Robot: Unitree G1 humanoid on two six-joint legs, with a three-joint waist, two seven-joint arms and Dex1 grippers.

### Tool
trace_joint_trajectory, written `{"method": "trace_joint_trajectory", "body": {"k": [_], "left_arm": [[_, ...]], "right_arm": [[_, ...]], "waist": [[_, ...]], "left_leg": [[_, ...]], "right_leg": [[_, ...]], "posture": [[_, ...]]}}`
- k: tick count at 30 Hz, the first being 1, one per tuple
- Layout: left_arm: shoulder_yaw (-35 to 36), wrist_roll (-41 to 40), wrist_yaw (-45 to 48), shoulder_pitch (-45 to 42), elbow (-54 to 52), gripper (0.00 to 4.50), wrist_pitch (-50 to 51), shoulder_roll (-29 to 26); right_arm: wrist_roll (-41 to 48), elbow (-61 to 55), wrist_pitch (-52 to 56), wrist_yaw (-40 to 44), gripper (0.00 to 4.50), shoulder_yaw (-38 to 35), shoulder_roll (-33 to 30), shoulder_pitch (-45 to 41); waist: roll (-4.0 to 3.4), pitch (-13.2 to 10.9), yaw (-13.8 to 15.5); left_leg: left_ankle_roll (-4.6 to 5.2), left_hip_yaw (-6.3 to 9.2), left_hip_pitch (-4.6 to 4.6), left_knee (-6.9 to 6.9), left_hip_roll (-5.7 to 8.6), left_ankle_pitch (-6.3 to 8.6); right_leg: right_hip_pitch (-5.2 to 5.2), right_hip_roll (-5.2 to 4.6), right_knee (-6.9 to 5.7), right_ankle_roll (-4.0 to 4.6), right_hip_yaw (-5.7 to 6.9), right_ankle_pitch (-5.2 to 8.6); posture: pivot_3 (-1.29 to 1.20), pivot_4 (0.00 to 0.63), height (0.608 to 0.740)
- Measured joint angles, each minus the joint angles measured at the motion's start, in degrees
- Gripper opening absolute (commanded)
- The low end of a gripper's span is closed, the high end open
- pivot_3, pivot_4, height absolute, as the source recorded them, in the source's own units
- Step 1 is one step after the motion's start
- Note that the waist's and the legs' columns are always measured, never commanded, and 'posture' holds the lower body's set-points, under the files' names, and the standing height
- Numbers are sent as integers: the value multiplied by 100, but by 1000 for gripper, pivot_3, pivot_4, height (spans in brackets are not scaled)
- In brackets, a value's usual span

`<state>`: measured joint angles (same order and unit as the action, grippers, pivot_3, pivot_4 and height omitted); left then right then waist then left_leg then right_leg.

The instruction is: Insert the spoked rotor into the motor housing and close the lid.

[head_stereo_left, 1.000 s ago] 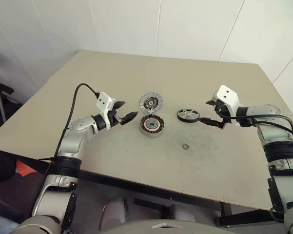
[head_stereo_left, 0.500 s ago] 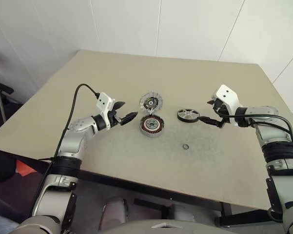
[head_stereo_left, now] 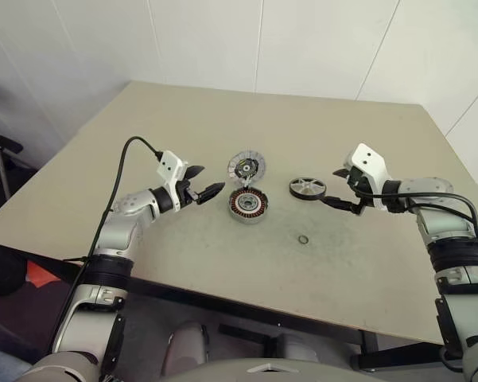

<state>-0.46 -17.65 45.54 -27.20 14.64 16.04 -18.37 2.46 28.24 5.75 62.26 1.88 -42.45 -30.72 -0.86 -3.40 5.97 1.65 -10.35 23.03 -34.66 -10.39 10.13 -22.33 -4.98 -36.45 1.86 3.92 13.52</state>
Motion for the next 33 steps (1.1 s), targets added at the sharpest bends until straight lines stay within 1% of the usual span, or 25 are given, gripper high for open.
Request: {"method": "trace_joint_trajectory", "body": {"k": [9,17,20,22,33], "left_arm": [[-18,8,2,-1,22,4479,-3,20],[-21,24,-2,-7,29,4479,-9,19],[-20,36,-6,-7,32,4500,-12,18],[-21,47,-7,-7,32,4500,-35,18],[-18,97,-19,-6,36,4500,-74,18]], "right_arm": [[-158,-66,-95,-282,4500,155,228,186],[-356,287,-411,-692,4500,237,484,-55],[-358,407,-450,-745,3912,273,526,-138],[-372,517,-512,-753,3227,284,540,-228],[-452,914,-787,-891,3227,284,547,-391]], "waist": [[0,0,-11],[0,0,-29],[0,0,-27],[0,0,-29],[0,0,-30]], "left_leg": [[-2,0,-1,0,0,0],[-3,0,-2,1,0,-1],[-3,1,0,1,1,-1],[-3,0,-1,1,1,-1],[-3,0,-1,1,1,-1]], "right_leg": [[-1,0,0,0,-1,0],[0,0,0,0,-2,0],[-1,0,0,0,-2,0],[-1,0,0,0,-2,0],[-1,0,0,0,-2,0]], "posture": [[0,0,740],[0,0,740],[0,0,740],[0,0,740],[0,0,740]]}}
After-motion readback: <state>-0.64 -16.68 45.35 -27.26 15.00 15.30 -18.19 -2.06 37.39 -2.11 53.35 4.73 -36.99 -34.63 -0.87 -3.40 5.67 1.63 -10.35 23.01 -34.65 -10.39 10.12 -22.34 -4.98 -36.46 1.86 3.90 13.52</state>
